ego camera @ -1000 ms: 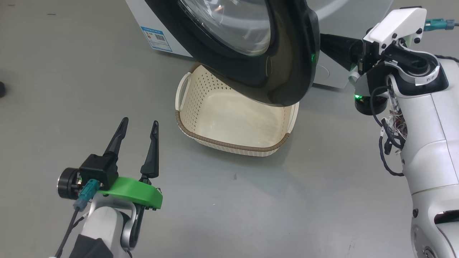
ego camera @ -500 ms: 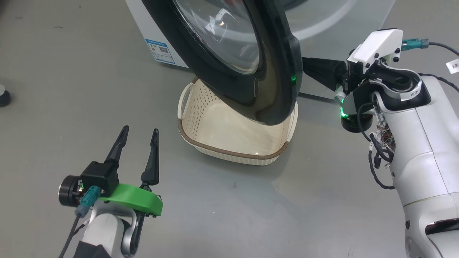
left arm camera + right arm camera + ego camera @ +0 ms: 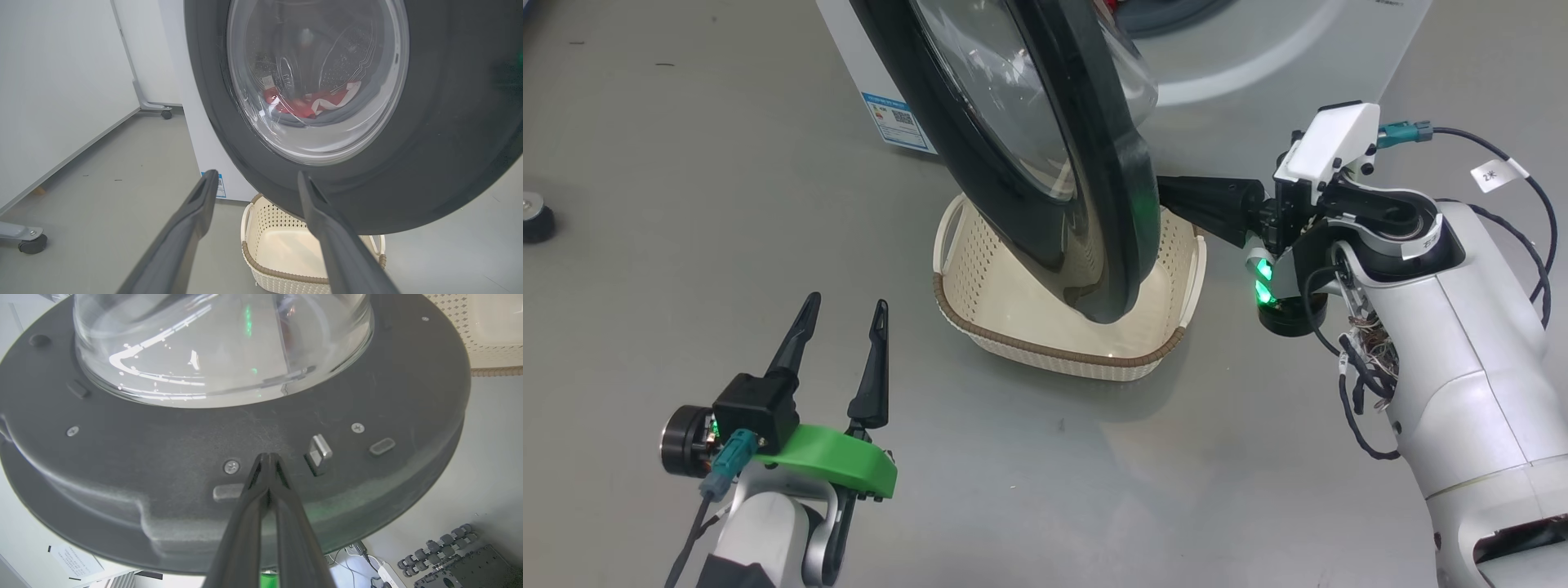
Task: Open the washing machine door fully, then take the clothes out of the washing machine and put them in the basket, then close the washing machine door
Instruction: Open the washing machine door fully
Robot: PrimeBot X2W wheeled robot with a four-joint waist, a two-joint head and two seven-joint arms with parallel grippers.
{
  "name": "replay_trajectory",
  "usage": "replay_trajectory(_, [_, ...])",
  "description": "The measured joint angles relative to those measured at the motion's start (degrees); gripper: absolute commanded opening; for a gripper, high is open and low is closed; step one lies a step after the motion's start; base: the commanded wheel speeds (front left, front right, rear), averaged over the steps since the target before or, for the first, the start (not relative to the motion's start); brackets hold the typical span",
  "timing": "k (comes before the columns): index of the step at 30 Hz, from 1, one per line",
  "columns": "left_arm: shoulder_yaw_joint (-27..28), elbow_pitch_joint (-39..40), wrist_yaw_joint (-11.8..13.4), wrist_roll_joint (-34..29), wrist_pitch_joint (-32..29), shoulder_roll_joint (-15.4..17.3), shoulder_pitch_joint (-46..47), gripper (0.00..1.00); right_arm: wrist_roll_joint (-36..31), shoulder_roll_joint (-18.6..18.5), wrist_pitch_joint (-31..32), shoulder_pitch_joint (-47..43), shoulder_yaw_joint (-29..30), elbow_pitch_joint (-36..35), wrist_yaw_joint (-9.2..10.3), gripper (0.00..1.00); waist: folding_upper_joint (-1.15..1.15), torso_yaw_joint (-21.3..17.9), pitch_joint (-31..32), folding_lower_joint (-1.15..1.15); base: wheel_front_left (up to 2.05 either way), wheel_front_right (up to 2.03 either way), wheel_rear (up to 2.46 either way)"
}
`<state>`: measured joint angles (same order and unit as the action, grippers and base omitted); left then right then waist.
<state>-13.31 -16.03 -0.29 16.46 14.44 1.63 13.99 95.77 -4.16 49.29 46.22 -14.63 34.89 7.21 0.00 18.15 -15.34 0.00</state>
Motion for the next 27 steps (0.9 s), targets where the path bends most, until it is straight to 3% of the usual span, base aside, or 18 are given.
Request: replay_trajectory(27, [-1.47,0.44,0.00,-0.88,0.00,0.01,-1.11,1.00,12.91,0.04,-2.70,-3.44,-16.19,-7.75,0.00,0.00,0.00,0.76,0.38,0.00,0.00,0.00,0.00])
